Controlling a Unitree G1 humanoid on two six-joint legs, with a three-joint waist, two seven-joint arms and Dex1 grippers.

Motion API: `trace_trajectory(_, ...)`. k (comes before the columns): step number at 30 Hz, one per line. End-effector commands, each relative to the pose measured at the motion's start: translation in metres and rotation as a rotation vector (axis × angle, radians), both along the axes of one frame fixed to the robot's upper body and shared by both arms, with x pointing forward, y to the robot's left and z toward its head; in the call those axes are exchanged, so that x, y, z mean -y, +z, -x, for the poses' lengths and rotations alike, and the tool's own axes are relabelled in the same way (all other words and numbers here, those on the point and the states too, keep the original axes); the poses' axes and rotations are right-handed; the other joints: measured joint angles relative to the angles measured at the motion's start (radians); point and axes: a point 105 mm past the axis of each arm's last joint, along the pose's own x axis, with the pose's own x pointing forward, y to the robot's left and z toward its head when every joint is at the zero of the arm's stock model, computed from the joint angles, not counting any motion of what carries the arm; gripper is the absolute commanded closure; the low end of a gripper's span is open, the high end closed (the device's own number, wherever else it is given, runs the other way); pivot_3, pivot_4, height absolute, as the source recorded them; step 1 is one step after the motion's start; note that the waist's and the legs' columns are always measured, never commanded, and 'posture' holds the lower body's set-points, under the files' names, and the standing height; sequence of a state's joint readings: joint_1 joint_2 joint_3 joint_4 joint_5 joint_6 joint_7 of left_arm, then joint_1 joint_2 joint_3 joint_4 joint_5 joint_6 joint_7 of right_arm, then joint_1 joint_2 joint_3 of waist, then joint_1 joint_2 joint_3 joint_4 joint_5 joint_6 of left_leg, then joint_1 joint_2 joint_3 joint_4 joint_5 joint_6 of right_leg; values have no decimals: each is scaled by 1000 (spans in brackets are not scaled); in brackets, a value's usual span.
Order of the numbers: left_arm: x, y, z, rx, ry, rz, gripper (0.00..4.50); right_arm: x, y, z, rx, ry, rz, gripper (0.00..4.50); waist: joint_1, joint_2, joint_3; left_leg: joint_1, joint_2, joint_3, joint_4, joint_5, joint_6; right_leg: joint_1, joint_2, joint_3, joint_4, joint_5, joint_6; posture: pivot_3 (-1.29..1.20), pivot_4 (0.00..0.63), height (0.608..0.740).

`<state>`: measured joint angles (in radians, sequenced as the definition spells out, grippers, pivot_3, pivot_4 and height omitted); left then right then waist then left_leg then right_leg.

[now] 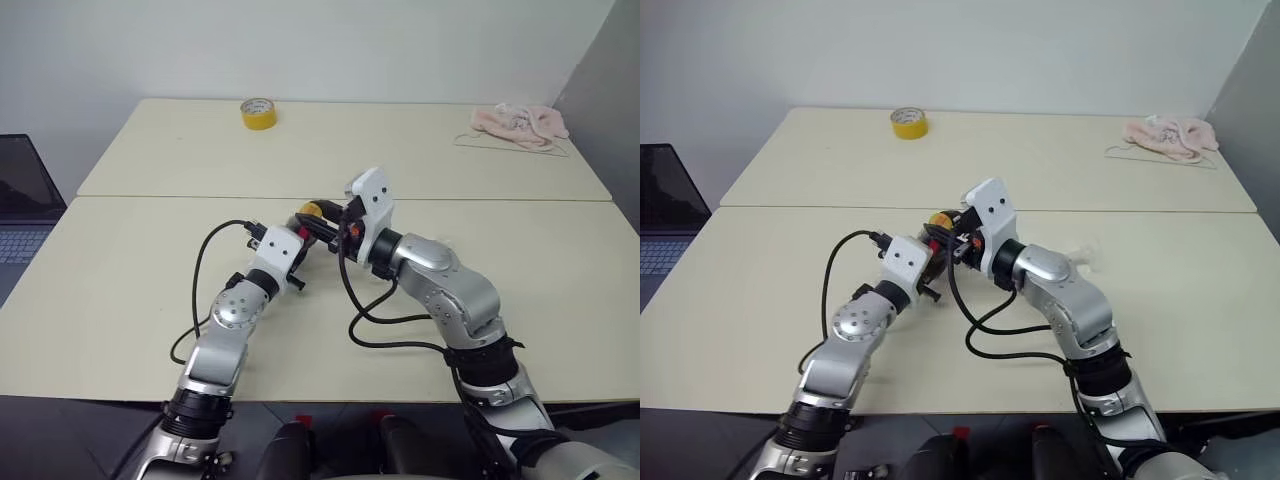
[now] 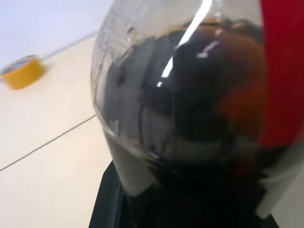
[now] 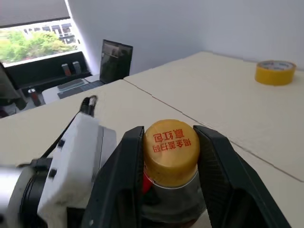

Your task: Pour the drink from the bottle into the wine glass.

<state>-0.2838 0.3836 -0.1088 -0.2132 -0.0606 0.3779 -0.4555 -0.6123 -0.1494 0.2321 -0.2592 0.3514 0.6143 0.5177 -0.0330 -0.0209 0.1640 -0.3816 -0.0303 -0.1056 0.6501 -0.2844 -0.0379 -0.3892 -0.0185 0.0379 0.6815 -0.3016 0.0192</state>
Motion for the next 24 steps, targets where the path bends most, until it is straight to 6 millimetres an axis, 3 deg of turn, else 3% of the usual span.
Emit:
trace_trajectory(1, -6, 18, 18, -100, -197, 54, 3602, 10, 36, 20, 216, 98, -29, 3231, -1, 0, 0, 0, 0, 0, 0, 0, 0, 0, 0, 0, 0, 0, 0, 0, 150, 740)
trace_trajectory(10, -14, 6, 54, -303, -539, -79, 3609, 11, 38, 58, 394, 390, 119, 3231, 0, 0, 0, 0, 1, 0, 0, 0, 0, 1, 0, 0, -1, 0, 0, 0, 150, 740)
trace_trajectory(19, -1, 5, 50, -255, -514, -26, 3610, 8, 25, 69, 299, 485, 123, 3231, 1, 0, 0, 0, 1, 0, 0, 0, 0, 1, 0, 0, -1, 0, 0, 0, 150, 740)
trace_trajectory(24, 18, 4, 51, -210, -447, 83, 3626, 9, 18, 59, 240, 414, 95, 1483, 1, 0, 0, 0, 1, 0, 1, 0, 0, 1, 0, 1, -1, 0, 0, 0, 150, 740)
